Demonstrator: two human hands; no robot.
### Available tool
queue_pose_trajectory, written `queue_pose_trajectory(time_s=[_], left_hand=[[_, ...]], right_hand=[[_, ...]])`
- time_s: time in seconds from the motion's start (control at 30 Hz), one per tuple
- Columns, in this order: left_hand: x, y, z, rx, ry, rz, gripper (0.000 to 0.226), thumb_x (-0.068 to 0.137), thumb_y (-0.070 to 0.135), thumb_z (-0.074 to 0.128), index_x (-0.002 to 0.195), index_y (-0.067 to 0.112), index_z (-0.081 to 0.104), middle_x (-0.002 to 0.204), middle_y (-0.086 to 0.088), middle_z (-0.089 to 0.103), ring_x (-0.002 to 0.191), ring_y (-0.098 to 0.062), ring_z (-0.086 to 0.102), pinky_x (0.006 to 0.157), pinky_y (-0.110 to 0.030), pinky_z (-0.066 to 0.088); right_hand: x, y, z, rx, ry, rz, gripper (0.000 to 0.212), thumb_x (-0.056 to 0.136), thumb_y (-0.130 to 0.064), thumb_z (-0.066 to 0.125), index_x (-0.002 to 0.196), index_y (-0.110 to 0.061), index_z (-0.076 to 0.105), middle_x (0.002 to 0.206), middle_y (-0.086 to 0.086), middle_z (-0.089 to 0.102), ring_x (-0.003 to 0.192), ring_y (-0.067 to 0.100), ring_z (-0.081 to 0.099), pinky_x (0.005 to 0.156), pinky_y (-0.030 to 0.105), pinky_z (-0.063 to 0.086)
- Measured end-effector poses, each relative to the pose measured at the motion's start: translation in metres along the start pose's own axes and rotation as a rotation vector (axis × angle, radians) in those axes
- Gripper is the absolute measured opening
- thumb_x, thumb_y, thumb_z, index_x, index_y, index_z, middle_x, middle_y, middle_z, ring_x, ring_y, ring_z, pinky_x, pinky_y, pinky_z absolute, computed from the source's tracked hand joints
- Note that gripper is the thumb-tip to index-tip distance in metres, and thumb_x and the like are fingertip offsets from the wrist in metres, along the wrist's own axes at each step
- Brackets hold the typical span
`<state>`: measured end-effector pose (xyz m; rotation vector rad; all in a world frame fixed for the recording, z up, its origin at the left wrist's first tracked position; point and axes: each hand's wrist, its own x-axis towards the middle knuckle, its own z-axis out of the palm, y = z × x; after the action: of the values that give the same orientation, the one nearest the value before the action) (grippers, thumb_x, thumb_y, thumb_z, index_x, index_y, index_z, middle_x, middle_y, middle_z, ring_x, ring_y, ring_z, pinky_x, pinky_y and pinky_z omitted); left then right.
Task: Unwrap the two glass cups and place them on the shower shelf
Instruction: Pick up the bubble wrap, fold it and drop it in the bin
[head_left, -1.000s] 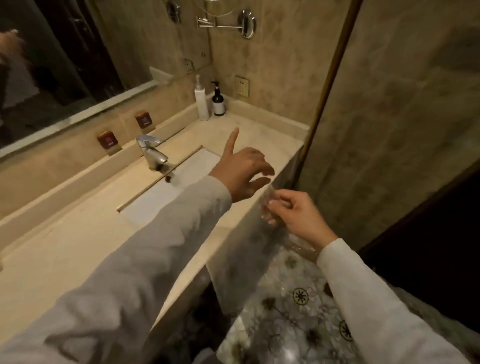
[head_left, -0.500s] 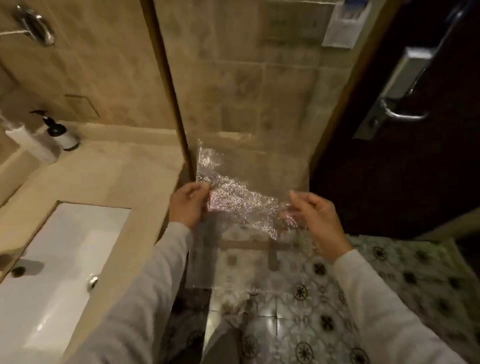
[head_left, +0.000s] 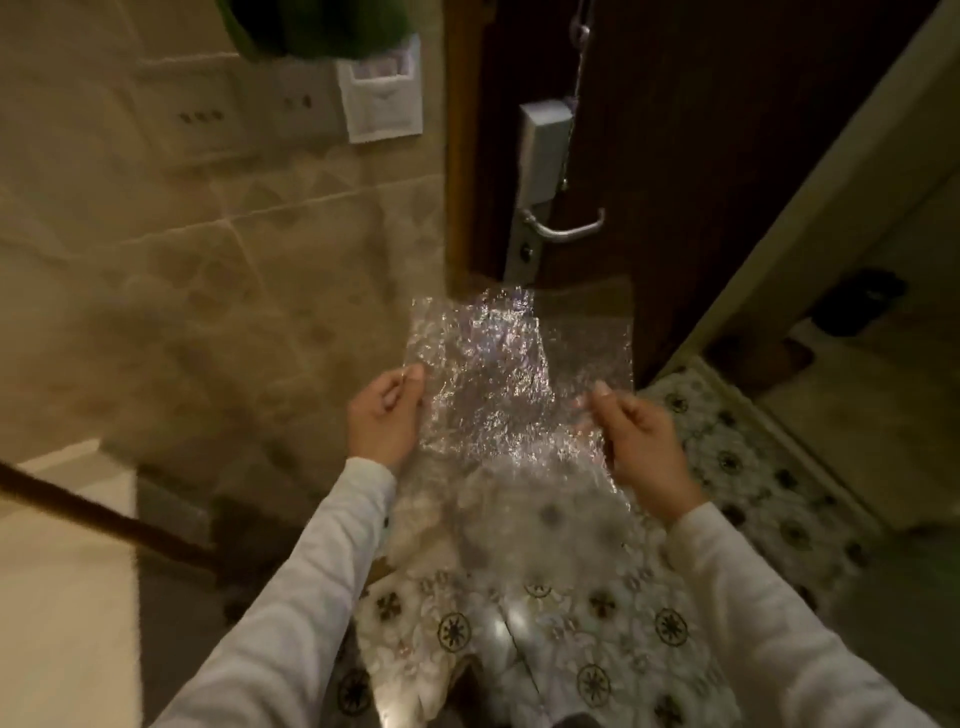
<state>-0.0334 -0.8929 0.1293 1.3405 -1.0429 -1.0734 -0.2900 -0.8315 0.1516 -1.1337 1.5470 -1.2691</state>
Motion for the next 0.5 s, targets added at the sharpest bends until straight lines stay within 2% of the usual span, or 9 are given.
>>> queue_pose_trajectory(time_s=[0.07, 0.1, 0.17, 0.23, 0.3, 0.33, 0.4, 0.5], left_hand=[[0.012, 0.002, 0.031, -0.011, -0.184, -0.057, 0.005, 0.089, 0.034, 0.068, 0.09, 0.029, 0.068, 0.068, 0.011, 0.074, 0.052, -0.001, 0.063, 0.047, -0.014, 0.048], [0.016, 0.001, 0.048, -0.005, -0.308, -0.093, 0.011, 0.087, 0.037, 0.069, 0.092, 0.028, 0.068, 0.072, 0.007, 0.076, 0.052, -0.004, 0.065, 0.046, -0.016, 0.05], [0.018, -0.005, 0.08, 0.059, -0.491, -0.145, 0.024, 0.082, 0.042, 0.07, 0.09, 0.02, 0.069, 0.074, -0.004, 0.076, 0.043, -0.014, 0.061, 0.041, -0.021, 0.048], [0.02, -0.011, 0.117, 0.109, -0.526, -0.109, 0.03, 0.086, 0.039, 0.07, 0.083, 0.009, 0.068, 0.069, -0.007, 0.073, 0.037, -0.012, 0.053, 0.036, -0.021, 0.043], [0.019, -0.015, 0.158, 0.104, -0.482, -0.08, 0.031, 0.09, 0.033, 0.067, 0.079, 0.004, 0.066, 0.063, -0.004, 0.07, 0.038, -0.007, 0.05, 0.035, -0.019, 0.039], [0.018, -0.015, 0.175, 0.088, -0.464, -0.073, 0.03, 0.091, 0.032, 0.067, 0.076, 0.007, 0.066, 0.062, -0.003, 0.069, 0.039, -0.007, 0.049, 0.034, -0.02, 0.038], [0.014, -0.014, 0.219, 0.075, -0.492, -0.06, 0.029, 0.091, 0.032, 0.066, 0.071, 0.012, 0.065, 0.06, -0.003, 0.069, 0.039, -0.007, 0.049, 0.034, -0.018, 0.038], [0.006, -0.012, 0.283, 0.076, -0.584, -0.037, 0.028, 0.092, 0.032, 0.065, 0.072, 0.013, 0.067, 0.058, -0.004, 0.067, 0.039, -0.004, 0.051, 0.038, -0.011, 0.038]], right_hand=[[0.006, 0.003, -0.024, -0.007, 0.187, -0.038, 0.047, 0.105, -0.039, 0.054, 0.065, -0.022, 0.073, 0.05, -0.008, 0.063, 0.039, 0.006, 0.039, 0.041, 0.013, 0.035], [0.01, 0.005, -0.038, -0.012, 0.285, -0.047, 0.05, 0.106, -0.037, 0.054, 0.062, -0.023, 0.071, 0.044, -0.011, 0.056, 0.039, 0.004, 0.037, 0.041, 0.013, 0.033], [0.015, 0.008, -0.068, -0.003, 0.417, -0.013, 0.046, 0.105, -0.041, 0.054, 0.067, -0.024, 0.073, 0.042, -0.011, 0.05, 0.039, 0.004, 0.034, 0.038, 0.016, 0.03], [0.016, 0.015, -0.102, 0.038, 0.441, 0.04, 0.045, 0.101, -0.051, 0.056, 0.084, -0.014, 0.075, 0.048, -0.009, 0.057, 0.041, 0.004, 0.038, 0.038, 0.017, 0.032], [0.014, 0.024, -0.136, 0.004, 0.396, 0.08, 0.048, 0.094, -0.061, 0.061, 0.093, -0.015, 0.075, 0.062, -0.006, 0.069, 0.047, 0.004, 0.051, 0.041, 0.018, 0.04], [0.012, 0.027, -0.149, -0.031, 0.372, 0.086, 0.045, 0.092, -0.061, 0.063, 0.091, -0.018, 0.076, 0.066, -0.006, 0.071, 0.048, 0.004, 0.054, 0.043, 0.018, 0.043], [0.011, 0.036, -0.181, -0.109, 0.387, 0.057, 0.036, 0.093, -0.05, 0.067, 0.075, -0.02, 0.073, 0.053, -0.008, 0.063, 0.041, 0.004, 0.048, 0.042, 0.02, 0.042], [0.015, 0.05, -0.23, -0.203, 0.495, 0.024, 0.042, 0.099, -0.036, 0.067, 0.064, -0.012, 0.066, 0.042, -0.013, 0.048, 0.04, 0.001, 0.039, 0.047, 0.019, 0.036]])
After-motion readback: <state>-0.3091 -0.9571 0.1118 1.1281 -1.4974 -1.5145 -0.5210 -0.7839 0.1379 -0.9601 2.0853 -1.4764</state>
